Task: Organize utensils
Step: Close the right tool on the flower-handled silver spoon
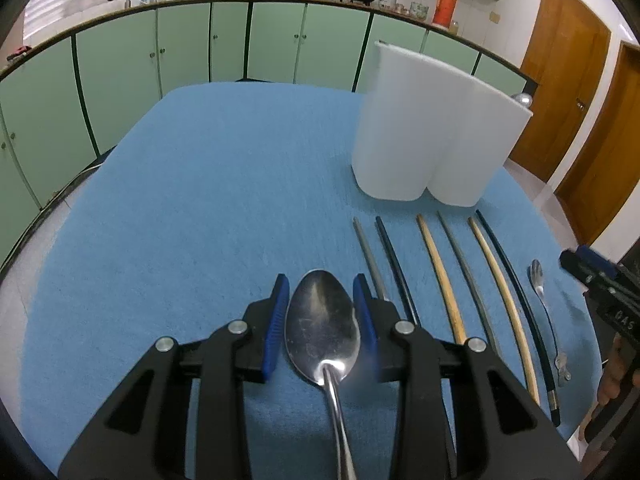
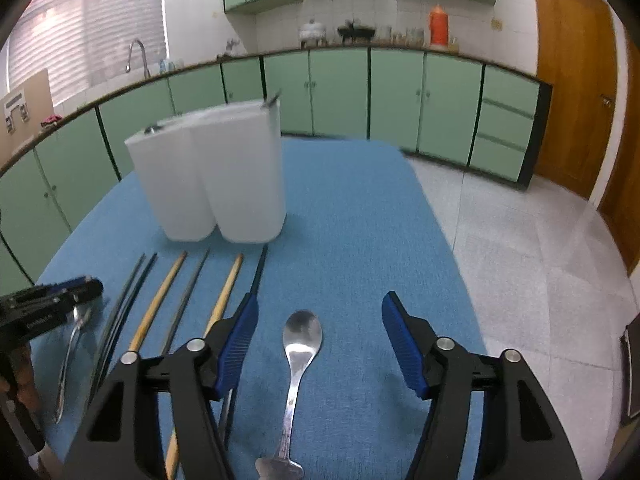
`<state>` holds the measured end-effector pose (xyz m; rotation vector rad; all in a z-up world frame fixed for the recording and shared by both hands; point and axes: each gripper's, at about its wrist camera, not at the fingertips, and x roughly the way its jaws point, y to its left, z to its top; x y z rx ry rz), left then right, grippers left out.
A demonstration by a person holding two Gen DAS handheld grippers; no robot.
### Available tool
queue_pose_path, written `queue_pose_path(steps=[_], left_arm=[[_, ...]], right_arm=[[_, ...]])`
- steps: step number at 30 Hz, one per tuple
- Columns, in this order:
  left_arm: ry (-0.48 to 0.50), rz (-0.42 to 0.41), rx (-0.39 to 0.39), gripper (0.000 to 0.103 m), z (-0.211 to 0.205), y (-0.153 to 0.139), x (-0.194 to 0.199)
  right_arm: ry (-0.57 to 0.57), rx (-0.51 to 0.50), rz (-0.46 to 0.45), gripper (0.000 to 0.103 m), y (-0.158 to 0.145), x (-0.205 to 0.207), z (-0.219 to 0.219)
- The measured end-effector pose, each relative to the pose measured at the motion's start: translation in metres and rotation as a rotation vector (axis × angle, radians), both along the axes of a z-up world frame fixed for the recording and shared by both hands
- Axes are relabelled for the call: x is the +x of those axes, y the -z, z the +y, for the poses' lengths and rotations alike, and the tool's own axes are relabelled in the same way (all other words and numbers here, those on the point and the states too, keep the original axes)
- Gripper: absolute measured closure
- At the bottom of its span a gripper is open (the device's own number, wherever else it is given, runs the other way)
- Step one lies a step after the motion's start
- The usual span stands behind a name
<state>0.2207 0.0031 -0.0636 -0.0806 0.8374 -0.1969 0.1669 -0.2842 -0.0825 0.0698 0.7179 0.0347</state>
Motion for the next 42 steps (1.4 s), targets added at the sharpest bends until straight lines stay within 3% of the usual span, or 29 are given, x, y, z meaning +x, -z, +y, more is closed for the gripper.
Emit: queue_pose_path(steps=[6,19,22,37,42], left_arm=[[-0.001,-0.010,-0.006,0.071,0.001,-0.001,-0.002],[-0.003,-0.015,-0.005,0.071,0.003,0.002,-0.004],[-0.003,-0.016,-0.007,0.071,0.004,0.002,-0.003],[-0.002,-0.030,-0.004,0.071,0.001,-0.001,-0.005],[-0.003,-0.060,-0.017,0.071,0.002,-0.012,-0.012]], right_arm=[[-0.059,-0.026,0.078,0.061,0.012,0.007,0.009],[-0.061,-0.018,0.146,0.062,0.026,0.024,0.013],[-0.055,-0.018,0.151,0.066,0.028,0.028,0.011],[-0.050,-0.036,0.145,0.077,0.027,0.026,0.015],[-0.054,-0.017,0.068,0.077,0.012,0.013,0.014]])
